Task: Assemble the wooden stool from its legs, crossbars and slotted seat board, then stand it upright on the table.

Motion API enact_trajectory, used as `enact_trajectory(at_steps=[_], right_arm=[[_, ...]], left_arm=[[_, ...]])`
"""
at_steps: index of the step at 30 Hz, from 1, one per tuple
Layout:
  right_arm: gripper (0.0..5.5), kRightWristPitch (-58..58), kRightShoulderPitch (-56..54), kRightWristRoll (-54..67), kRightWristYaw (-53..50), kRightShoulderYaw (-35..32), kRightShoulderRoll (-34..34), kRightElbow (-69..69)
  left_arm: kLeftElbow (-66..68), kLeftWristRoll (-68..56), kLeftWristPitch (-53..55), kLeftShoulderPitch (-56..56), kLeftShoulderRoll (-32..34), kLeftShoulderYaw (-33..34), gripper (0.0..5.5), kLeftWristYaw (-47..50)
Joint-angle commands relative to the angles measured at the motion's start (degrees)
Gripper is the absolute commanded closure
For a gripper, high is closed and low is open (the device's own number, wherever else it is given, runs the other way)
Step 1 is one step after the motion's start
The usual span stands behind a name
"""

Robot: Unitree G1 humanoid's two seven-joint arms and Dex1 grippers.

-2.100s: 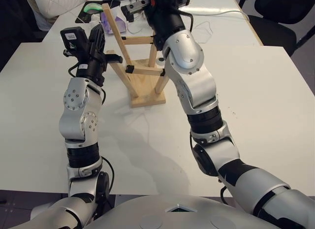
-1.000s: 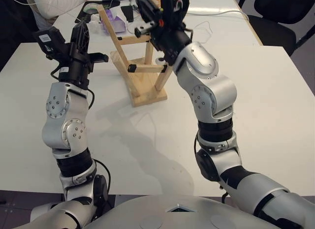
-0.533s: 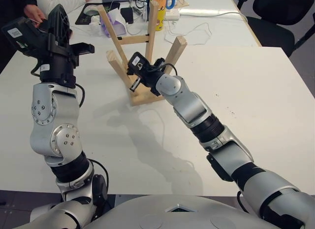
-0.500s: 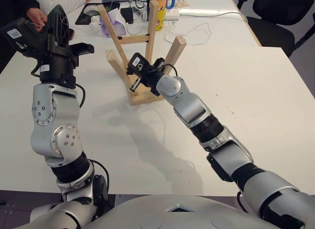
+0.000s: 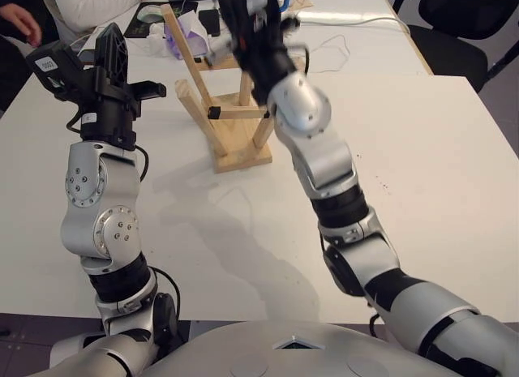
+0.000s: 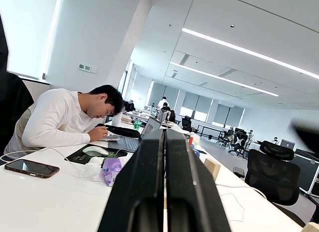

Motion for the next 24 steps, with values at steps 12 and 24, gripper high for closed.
enact_trajectory(at_steps=[12,24], right_arm=[[5.47,8.32,15.91,-11.61,24.75,23.24,-12.99,35.79],[5.47,-2.74,3.42,-3.24,1.55,-2.94,-2.39,1.43]], left_arm=[[-6.12,2.65,-4.69,2.50,-2.64,-1.10,5.50,4.59],[-1.94,-0.85,-0.65,-1.07,1.97,-0.86,5.50,1.22]])
